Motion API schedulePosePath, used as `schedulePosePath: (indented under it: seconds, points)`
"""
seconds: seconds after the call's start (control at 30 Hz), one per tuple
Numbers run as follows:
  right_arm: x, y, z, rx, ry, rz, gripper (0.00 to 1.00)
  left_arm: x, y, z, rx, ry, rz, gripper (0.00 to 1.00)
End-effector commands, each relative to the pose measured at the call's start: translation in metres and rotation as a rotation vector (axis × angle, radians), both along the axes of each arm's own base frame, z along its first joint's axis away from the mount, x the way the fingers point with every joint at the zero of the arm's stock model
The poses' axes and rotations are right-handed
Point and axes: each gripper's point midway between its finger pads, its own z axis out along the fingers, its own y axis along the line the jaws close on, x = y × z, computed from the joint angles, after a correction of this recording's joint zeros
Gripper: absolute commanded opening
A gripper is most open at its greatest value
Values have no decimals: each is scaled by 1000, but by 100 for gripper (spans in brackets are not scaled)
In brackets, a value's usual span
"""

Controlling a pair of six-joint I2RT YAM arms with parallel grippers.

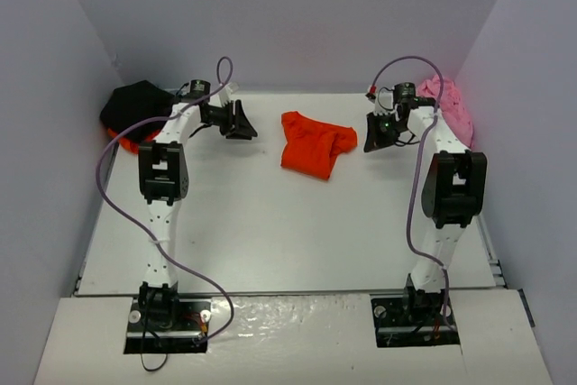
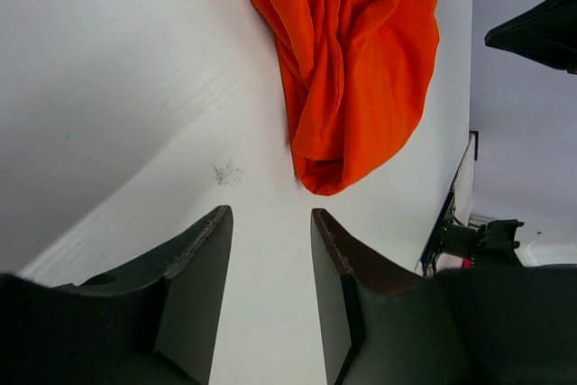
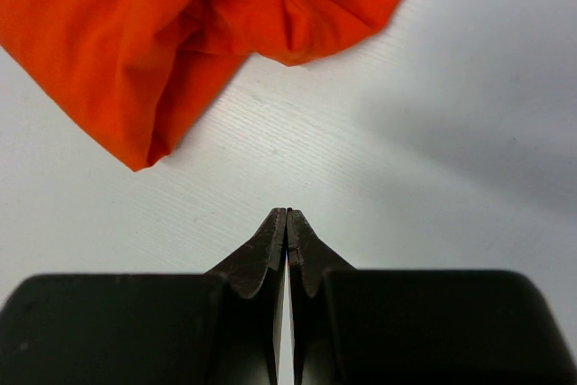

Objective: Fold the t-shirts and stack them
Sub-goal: Neatly place the folded tshirt to the corner

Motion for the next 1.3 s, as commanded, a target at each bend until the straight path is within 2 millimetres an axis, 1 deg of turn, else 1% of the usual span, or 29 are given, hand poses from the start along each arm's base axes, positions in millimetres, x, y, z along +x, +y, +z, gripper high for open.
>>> schedulePosePath:
  seconds: [0.0,0.2,0.23,0.3,0.4,0.43,0.47,0.53,0.6,0.7,0.77,0.97,1.0,1.07,1.1,1.13,1.2,1.27]
  points:
    - [2,-3,10,4,-22,-22,0,5,-15,40,-39,-109,-57,37]
    - [9,-7,-10,-26,22,-55,0,13,-36,30,-115,-68,-78,38]
    - [11,-9,-11,-37,22,-64,0,14,-38,26,-124,-67,-82,38]
    - [16,-13,-20,-79,34,-91,0,13,-42,25,-149,-50,-88,38]
    - [22,-14,-50,-115,106,-108,0,15,-41,21,-159,-35,-82,38]
    - [28,-12,-50,-132,98,-108,0,14,-42,19,-167,-32,-86,38]
    - [26,-13,-59,-136,122,-106,0,15,-41,19,-169,-24,-81,38]
    - [31,-6,-78,-151,158,-97,0,16,-40,20,-176,-28,-79,38]
    - [34,-3,-92,-177,188,-88,0,17,-38,21,-187,-18,-71,38]
    - [41,15,-108,-183,216,-48,0,21,-36,23,-206,-15,-65,39]
    - [45,31,-121,-193,236,-10,0,22,-37,24,-216,-14,-64,40]
    - [44,75,-141,-193,253,92,0,30,-37,23,-259,1,-49,42]
    - [44,81,-143,-192,253,104,0,31,-37,23,-275,5,-51,43]
    - [46,91,-141,-192,241,120,0,33,-40,24,-310,51,-39,51]
    - [47,93,-139,-192,234,125,0,33,-41,25,-332,18,-63,52]
    - [48,96,-139,-190,230,128,0,35,-42,26,-355,41,-55,49]
    - [46,101,-140,-187,230,136,0,41,-43,25,-380,18,-46,43]
    - [44,104,-143,-193,236,141,0,44,-43,15,-388,54,-36,46]
